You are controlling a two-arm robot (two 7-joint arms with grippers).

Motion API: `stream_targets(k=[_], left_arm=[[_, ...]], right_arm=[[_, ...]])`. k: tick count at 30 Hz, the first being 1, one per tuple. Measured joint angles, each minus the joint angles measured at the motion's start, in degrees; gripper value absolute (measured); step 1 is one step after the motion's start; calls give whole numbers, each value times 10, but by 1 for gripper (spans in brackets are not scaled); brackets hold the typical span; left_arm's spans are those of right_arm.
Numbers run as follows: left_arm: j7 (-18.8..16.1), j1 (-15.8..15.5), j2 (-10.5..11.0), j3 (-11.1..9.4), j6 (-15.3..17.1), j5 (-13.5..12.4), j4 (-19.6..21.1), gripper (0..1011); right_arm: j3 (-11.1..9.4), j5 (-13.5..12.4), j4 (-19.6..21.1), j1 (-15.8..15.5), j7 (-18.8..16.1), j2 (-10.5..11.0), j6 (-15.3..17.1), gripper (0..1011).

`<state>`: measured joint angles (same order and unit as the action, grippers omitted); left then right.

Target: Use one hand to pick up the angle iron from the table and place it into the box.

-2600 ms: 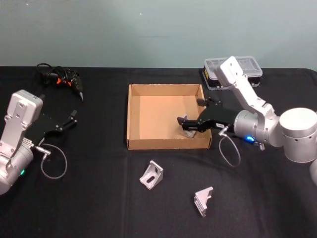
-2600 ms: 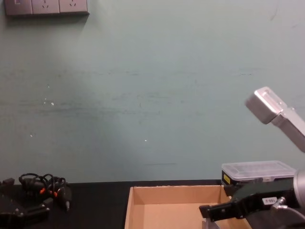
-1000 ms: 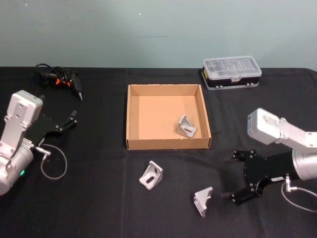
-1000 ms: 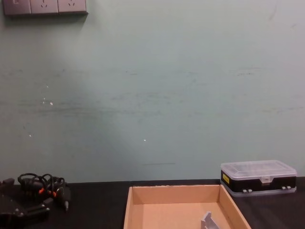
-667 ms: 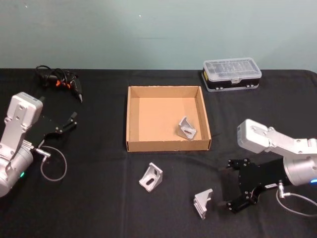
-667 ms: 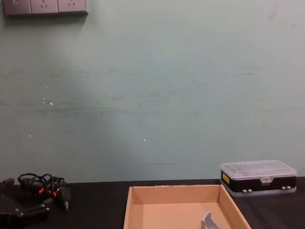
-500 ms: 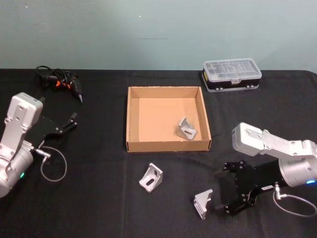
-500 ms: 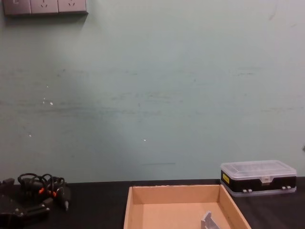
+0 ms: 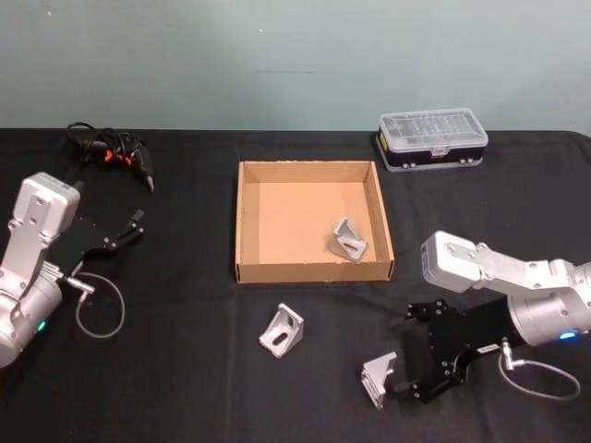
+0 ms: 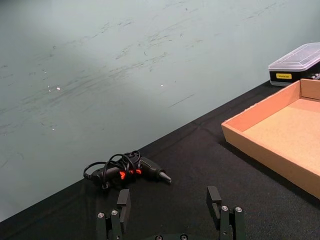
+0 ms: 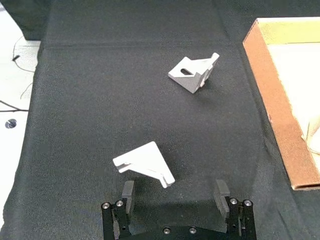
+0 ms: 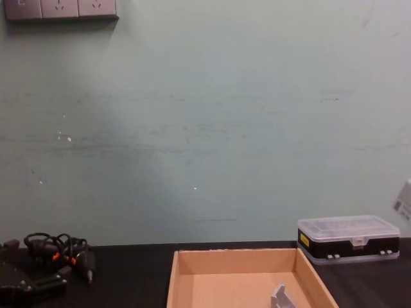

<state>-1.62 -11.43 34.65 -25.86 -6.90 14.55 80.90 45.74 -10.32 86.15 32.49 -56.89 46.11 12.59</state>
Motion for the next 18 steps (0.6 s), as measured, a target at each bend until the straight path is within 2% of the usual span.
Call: stream_targets(k=[18], left_arm=[[0, 0, 0, 0, 0, 0, 0, 1000]], right_arm=[[23, 4, -16, 20, -10, -14, -23, 1000]])
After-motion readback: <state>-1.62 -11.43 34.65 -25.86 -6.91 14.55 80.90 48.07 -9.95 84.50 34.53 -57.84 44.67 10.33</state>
